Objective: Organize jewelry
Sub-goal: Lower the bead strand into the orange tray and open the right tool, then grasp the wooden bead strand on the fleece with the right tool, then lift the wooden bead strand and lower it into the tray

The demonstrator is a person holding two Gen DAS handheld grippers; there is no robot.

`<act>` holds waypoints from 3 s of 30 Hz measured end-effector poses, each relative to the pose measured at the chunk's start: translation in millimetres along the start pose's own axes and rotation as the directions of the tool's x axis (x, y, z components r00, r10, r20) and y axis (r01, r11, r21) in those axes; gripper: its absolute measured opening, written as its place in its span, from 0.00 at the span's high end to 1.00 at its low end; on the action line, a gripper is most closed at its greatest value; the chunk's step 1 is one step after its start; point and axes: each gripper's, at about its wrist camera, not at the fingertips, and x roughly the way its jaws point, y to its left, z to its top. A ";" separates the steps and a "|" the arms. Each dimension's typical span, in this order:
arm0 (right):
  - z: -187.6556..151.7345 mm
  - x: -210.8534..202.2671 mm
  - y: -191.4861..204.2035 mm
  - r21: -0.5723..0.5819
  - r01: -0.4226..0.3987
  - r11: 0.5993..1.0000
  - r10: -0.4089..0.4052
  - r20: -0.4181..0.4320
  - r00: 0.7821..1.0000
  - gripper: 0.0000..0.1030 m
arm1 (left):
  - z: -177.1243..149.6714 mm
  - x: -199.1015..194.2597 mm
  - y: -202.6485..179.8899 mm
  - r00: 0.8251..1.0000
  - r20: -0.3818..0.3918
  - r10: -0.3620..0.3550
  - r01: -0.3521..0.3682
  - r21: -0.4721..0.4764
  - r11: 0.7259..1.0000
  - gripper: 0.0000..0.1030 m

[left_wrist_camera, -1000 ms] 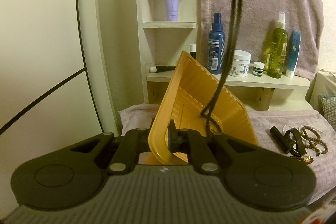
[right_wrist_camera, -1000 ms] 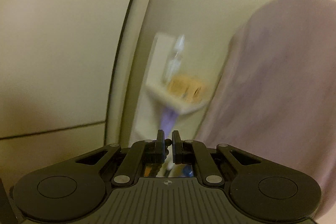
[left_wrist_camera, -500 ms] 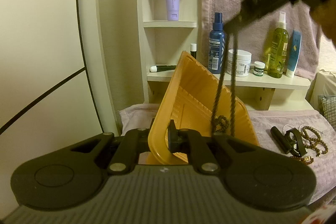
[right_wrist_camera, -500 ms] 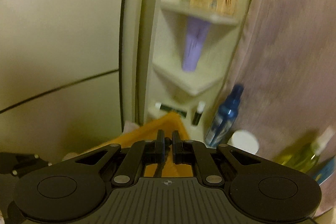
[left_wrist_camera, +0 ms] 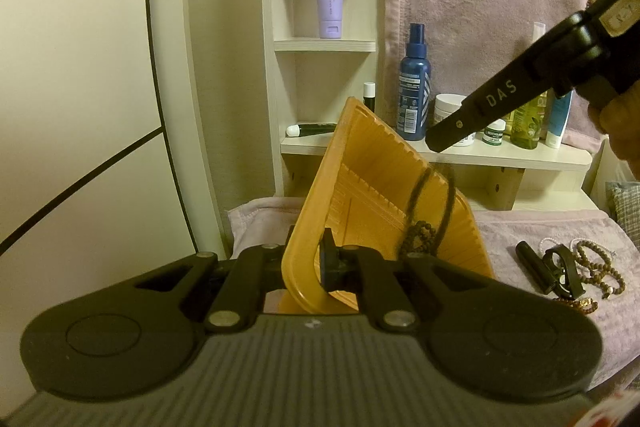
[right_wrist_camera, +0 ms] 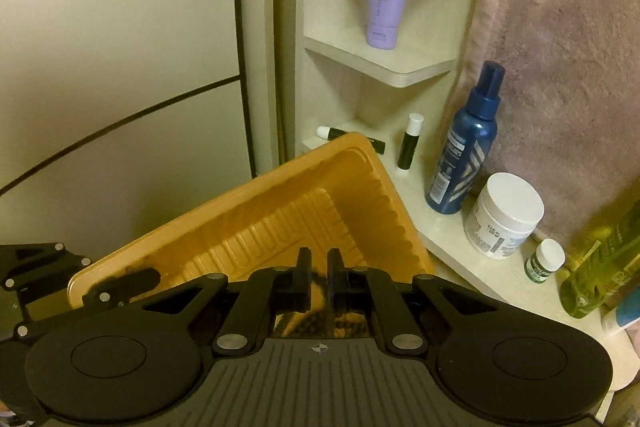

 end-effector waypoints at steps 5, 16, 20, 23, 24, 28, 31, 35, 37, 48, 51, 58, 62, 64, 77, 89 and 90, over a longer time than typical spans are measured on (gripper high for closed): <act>-1.3 -12.4 -2.7 0.026 -0.009 1.000 0.008 0.037 0.999 0.94 | 0.0 -0.3 -0.8 1.000 0.000 0.002 -0.002 0.000 1.000 0.93; -88.0 -98.3 -45.2 0.258 0.114 0.959 -0.168 0.200 0.965 0.92 | -0.3 -0.5 -2.0 1.000 0.000 -0.003 0.003 0.001 1.000 0.93; -141.9 -120.8 -71.2 0.386 0.192 0.902 -0.283 0.194 0.939 0.87 | -0.1 -0.7 -0.4 1.000 -0.003 -0.007 0.007 0.000 1.000 0.93; -181.3 -134.7 -86.1 0.459 0.259 0.850 -0.368 0.165 0.915 0.66 | 0.4 -0.7 -0.5 1.000 -0.002 -0.009 0.009 0.004 1.000 0.93; -194.3 -137.1 -91.3 0.487 0.275 0.829 -0.388 0.148 0.910 0.61 | 0.6 -0.6 -0.4 1.000 -0.002 -0.011 0.011 0.004 1.000 0.93; -229.7 -139.3 -98.0 0.530 0.322 0.784 -0.430 0.089 0.899 0.60 | 0.6 0.3 -0.3 1.000 -0.003 -0.012 0.012 0.012 1.000 0.93; -248.4 -128.8 -98.0 0.530 0.351 0.772 -0.439 0.046 0.897 0.60 | 1.2 1.3 0.9 1.000 -0.005 -0.016 0.016 0.016 1.000 0.93; -265.0 -112.3 -101.3 0.516 0.380 0.768 -0.445 0.002 0.895 0.60 | 2.4 3.8 3.4 1.000 -0.010 -0.022 0.022 0.016 1.000 0.93; -271.6 -102.2 -106.5 0.497 0.402 0.769 -0.449 -0.028 0.893 0.60 | 2.6 4.6 4.4 1.000 -0.010 -0.024 0.024 0.017 1.000 0.93; -278.7 -68.1 -130.4 0.437 0.402 0.804 -0.409 -0.085 0.909 0.76 | 2.8 6.9 7.1 0.999 -0.016 -0.030 0.030 0.016 0.999 0.93; -275.3 -68.1 -131.1 0.423 0.395 0.815 -0.396 -0.090 0.914 0.94 | 2.9 8.5 7.2 0.999 -0.020 -0.027 0.027 0.017 0.999 0.93; -245.1 -97.7 -113.6 0.343 0.440 0.830 -0.463 -0.016 0.886 0.94 | 2.9 11.0 6.5 1.000 -0.025 -0.003 0.004 0.009 1.000 0.93; -222.5 -117.6 -106.4 0.311 0.456 0.834 -0.491 0.042 0.870 0.94 | 2.7 11.3 6.3 1.000 -0.027 0.005 -0.005 0.002 1.000 0.93; -211.0 -125.9 -104.2 0.294 0.458 0.839 -0.495 0.065 0.866 0.94 | 2.6 11.0 6.3 1.000 -0.027 0.004 -0.004 0.001 1.000 0.93; -125.5 -182.7 -77.9 0.167 0.471 0.866 -0.499 0.232 0.835 0.94 | 3.0 10.4 7.3 1.000 -0.029 -0.001 0.001 -0.003 1.000 0.93; -31.9 -209.0 -41.2 0.005 0.285 0.959 -0.264 0.387 0.883 0.94 | 2.2 10.1 8.8 0.999 -0.036 -0.010 0.010 -0.015 1.000 0.93; -25.7 -205.6 -37.7 -0.014 0.261 0.965 -0.235 0.392 0.889 0.94 | 2.2 10.4 9.2 0.999 -0.037 -0.010 0.010 -0.016 1.000 0.93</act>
